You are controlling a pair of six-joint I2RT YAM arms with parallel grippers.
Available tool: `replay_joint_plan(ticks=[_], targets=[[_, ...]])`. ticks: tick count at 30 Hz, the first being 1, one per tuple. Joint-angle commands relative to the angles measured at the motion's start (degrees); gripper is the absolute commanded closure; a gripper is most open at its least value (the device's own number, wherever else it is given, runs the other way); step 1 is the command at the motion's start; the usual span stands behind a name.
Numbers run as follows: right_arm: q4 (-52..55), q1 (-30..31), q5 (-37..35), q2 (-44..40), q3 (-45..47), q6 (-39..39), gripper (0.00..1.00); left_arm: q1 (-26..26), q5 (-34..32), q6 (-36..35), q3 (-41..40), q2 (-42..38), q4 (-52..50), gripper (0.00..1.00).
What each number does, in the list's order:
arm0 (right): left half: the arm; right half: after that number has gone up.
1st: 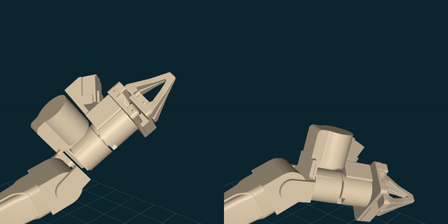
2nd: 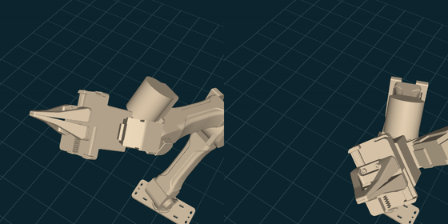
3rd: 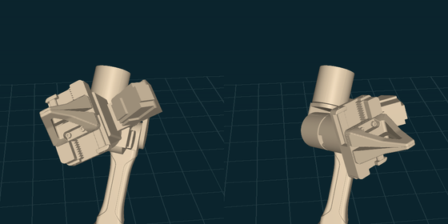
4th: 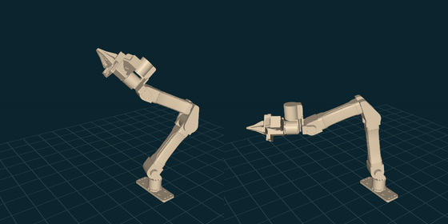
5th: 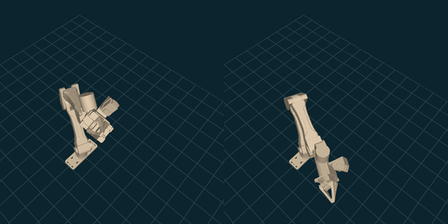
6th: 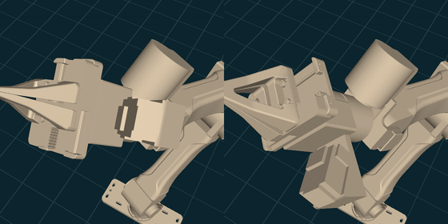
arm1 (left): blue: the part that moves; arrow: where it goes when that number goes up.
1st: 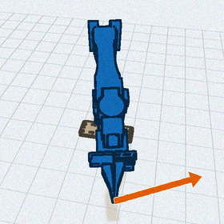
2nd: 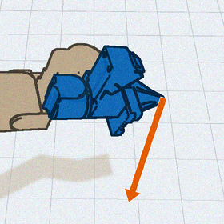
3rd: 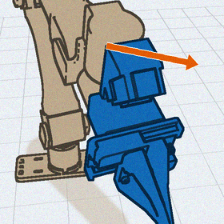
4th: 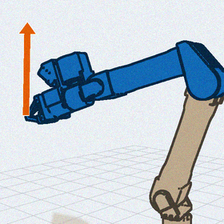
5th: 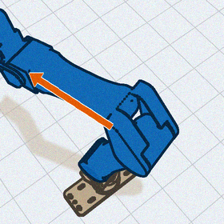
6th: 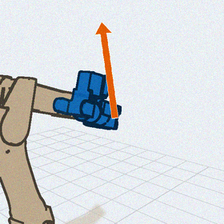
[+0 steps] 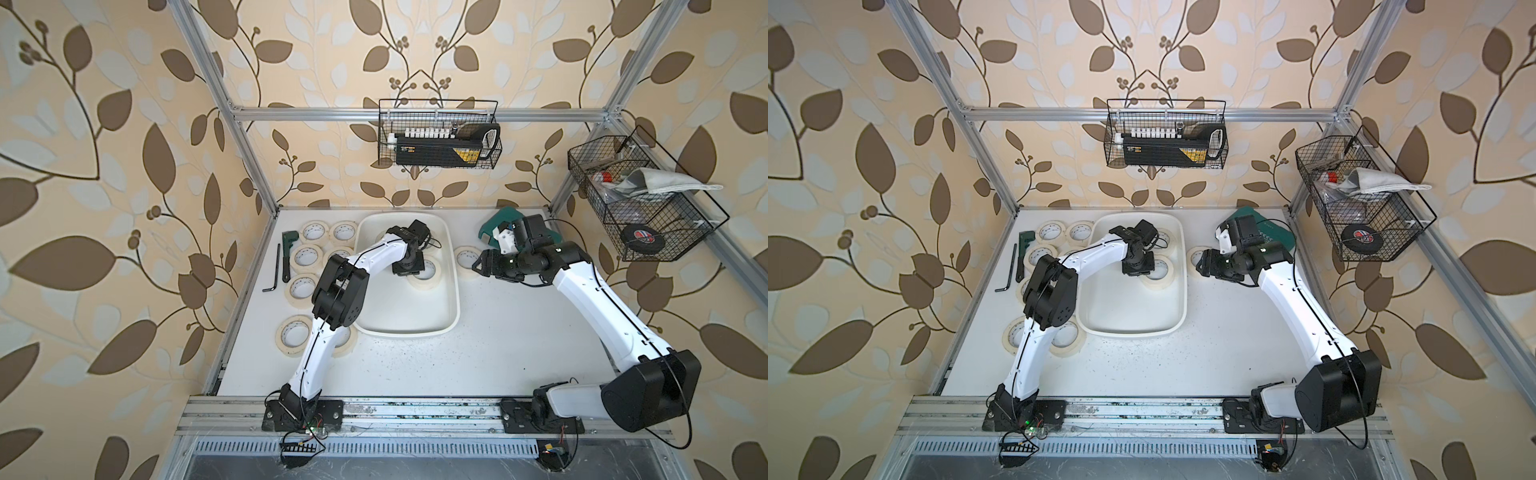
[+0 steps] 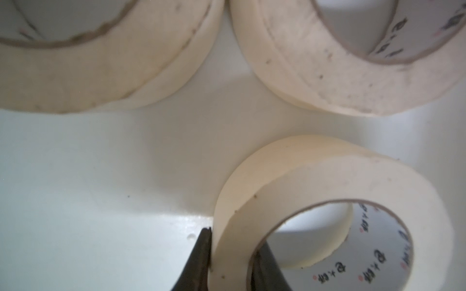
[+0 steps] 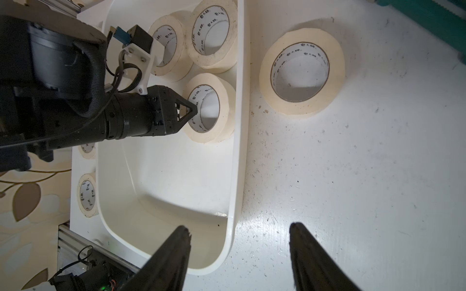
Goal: Take out the art tape in the storage box
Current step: Pick up the art tape from the storage box.
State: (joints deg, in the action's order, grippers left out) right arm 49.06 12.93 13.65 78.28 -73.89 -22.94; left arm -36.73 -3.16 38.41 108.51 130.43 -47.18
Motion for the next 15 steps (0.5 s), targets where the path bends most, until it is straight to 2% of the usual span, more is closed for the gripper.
replay_joint_plan(ticks=[1, 9, 15], targets=[[-0.03, 0.58, 0.86, -1.02, 0.54, -0.5, 0.36, -0.18, -3.32, -2.93, -2.61, -6.73, -4.57, 0.84], [0.6, 2.18, 0.44, -1.03, -0.86, -1.01, 0.36, -1.69, -7.21, -6.26, -6.56, -14.56, -11.21, 0.97], [0.35, 5.04, -1.13, -0.99, -2.13, -1.86, 0.35, -3.84, -8.44, -9.67, -6.32, -19.86, -16.14, 0.99]])
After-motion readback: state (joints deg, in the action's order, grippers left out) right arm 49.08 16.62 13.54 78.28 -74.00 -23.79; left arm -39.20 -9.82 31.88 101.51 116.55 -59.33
